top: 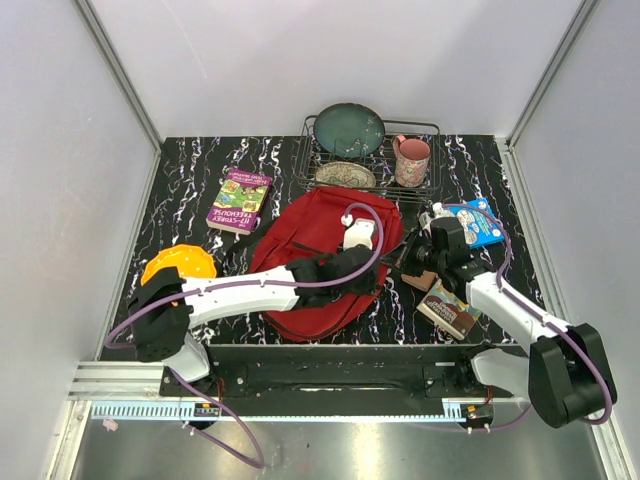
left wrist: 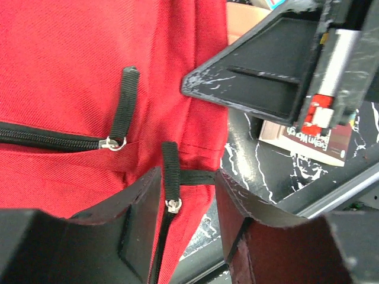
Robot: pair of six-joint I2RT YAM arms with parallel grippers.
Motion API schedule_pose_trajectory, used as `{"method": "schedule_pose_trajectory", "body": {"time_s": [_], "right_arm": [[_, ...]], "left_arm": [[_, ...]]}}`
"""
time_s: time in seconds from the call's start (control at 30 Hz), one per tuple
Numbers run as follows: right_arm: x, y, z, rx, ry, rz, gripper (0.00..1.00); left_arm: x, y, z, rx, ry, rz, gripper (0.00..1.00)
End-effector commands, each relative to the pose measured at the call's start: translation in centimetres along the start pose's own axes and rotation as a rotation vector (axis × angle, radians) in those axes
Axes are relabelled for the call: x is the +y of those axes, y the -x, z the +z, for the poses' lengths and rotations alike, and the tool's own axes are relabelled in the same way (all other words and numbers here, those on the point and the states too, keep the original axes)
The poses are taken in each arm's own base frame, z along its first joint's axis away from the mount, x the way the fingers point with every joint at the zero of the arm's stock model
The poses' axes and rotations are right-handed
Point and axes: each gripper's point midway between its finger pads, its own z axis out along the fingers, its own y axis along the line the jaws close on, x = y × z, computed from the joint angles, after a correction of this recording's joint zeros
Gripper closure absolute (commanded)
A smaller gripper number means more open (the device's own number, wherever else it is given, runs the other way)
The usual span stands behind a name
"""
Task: Pack the student bag
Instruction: Unzip the student bag at the center of the board.
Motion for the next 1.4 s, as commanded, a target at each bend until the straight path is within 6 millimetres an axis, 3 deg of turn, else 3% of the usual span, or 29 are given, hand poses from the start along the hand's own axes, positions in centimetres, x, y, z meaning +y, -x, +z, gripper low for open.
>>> {"method": "schedule_pose_trajectory", "body": {"time_s": [0.0, 0.17, 0.43, 0.57, 0.97, 1.1, 1.37], "right_arm": [[2.1, 1.5, -1.0, -0.068, 0.056, -0.04, 1.0], [2.6, 1.8, -1.5, -0.081, 0.065, -0.046, 1.0], [2.8, 1.7, -1.9, -0.082, 0.067, -0.065, 1.0], [2.8, 1.7, -2.1, -0.087, 0.068, -0.064, 1.0], [2.9, 2.0, -2.0, -0.091, 0.066, -0.066, 1.0], [2.6, 1.9, -1.9, -0.091, 0.054, -0.062, 1.0], [0.8, 2.4, -0.4, -0.105, -0.024, -0.035, 1.0]], "left_arm": [[-0.1, 1.4, 0.1, -0.045, 0.039, -0.024, 0.55], [0.2, 0.5, 0.9, -0.011, 0.075, -0.023, 0.5], [0.2, 0.5, 1.6, -0.005, 0.09, -0.016, 0.52], [0.7, 0.3, 1.8, -0.003, 0.107, -0.015, 0.64], [1.3, -0.1, 2.0, -0.002, 0.128, -0.014, 0.82], [1.3, -0.2, 1.9, 0.0, 0.123, -0.008, 0.99], [2.1, -1.1, 0.9, -0.002, 0.096, -0.012, 1.0]]}}
